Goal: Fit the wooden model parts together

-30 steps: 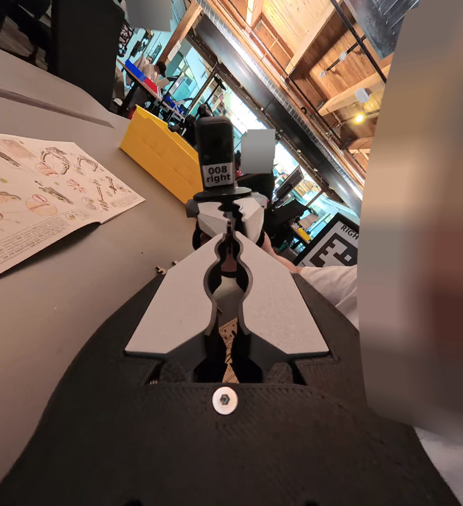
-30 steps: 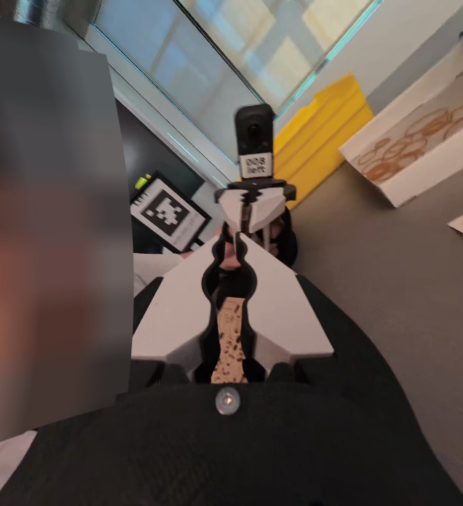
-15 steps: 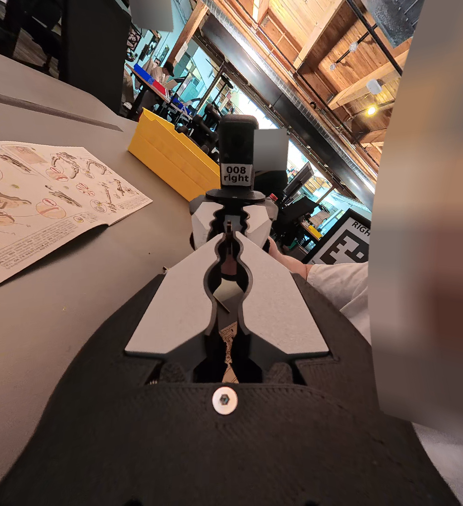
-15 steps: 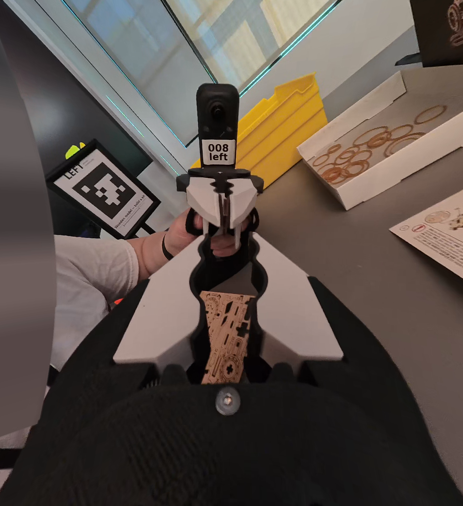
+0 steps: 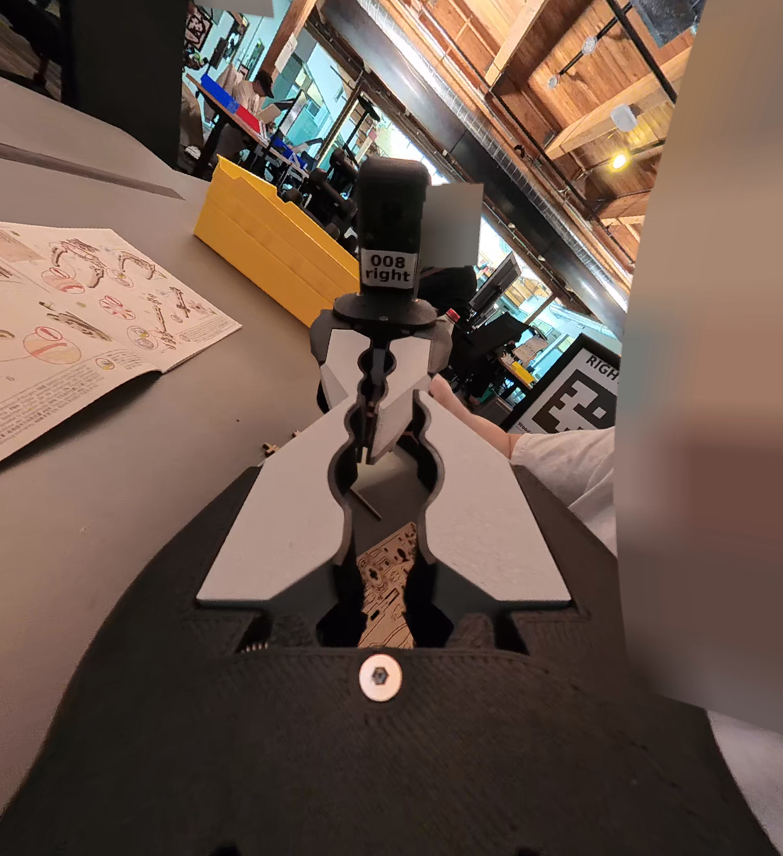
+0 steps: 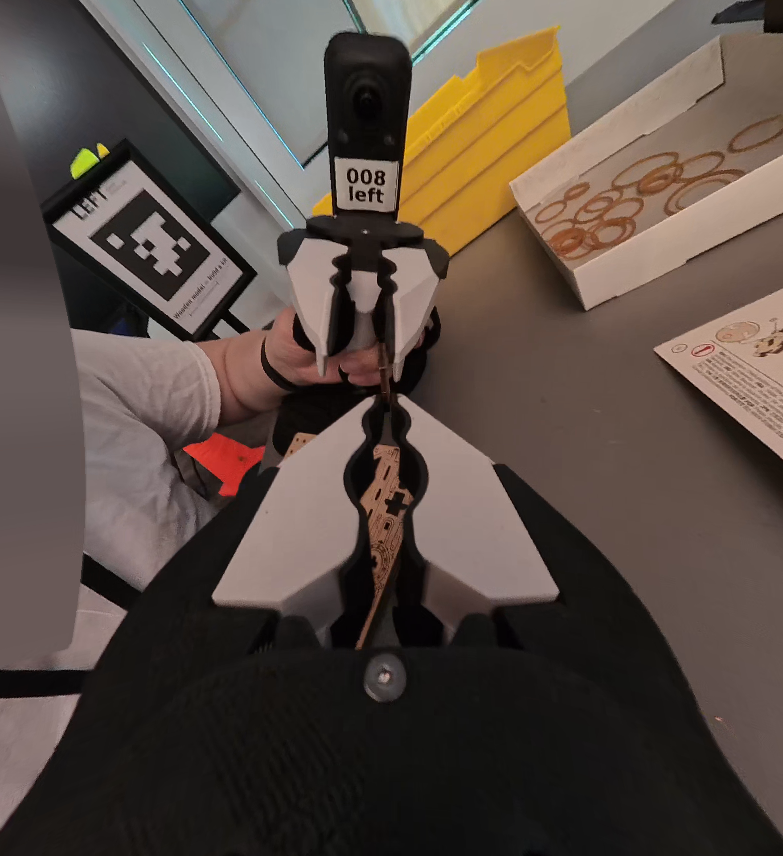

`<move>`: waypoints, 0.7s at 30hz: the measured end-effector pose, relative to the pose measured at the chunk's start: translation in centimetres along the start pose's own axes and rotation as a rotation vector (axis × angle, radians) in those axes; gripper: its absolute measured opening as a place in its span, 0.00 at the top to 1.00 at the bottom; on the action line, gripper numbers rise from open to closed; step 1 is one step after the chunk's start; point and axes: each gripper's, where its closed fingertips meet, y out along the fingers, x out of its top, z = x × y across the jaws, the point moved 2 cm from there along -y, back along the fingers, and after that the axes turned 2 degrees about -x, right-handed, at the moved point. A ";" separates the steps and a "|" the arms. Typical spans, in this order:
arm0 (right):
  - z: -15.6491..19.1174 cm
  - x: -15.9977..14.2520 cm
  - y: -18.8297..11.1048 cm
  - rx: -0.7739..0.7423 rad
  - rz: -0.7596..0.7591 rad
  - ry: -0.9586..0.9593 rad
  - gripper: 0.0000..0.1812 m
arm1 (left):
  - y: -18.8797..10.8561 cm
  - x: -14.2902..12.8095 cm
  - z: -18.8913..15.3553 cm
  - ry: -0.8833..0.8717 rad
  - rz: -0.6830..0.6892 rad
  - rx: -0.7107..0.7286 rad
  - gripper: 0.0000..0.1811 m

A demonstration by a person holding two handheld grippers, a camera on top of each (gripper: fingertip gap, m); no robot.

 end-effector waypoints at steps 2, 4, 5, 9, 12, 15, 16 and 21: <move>0.1 -0.2 0.1 -0.006 0.025 -0.014 0.99 | 0.1 -0.3 0.1 0.012 0.031 0.006 0.93; 0.1 -0.4 0.1 -0.011 0.037 -0.015 0.99 | 0.1 -0.6 0.2 0.021 0.054 0.012 0.95; 0.1 -0.5 0.1 -0.010 0.044 -0.012 0.99 | 0.1 -0.7 0.2 0.023 0.059 0.017 0.97; 0.0 -0.5 -0.2 -0.009 0.058 -0.010 0.99 | 0.1 -0.8 0.4 0.012 0.066 0.021 0.99; -0.2 -0.4 -0.6 -0.004 0.051 0.012 0.99 | 0.0 -0.8 0.4 -0.007 0.063 0.010 0.98; -0.3 -0.4 -1.0 0.014 0.050 0.045 0.99 | 0.0 -0.9 0.5 -0.018 0.072 0.004 0.99; -0.3 -0.4 -1.0 0.023 0.055 0.056 0.99 | 0.1 -1.0 0.5 -0.019 0.075 0.004 0.98; -0.2 -0.4 -1.2 0.069 0.046 0.126 0.99 | 0.0 -0.7 0.6 -0.033 0.058 0.001 0.93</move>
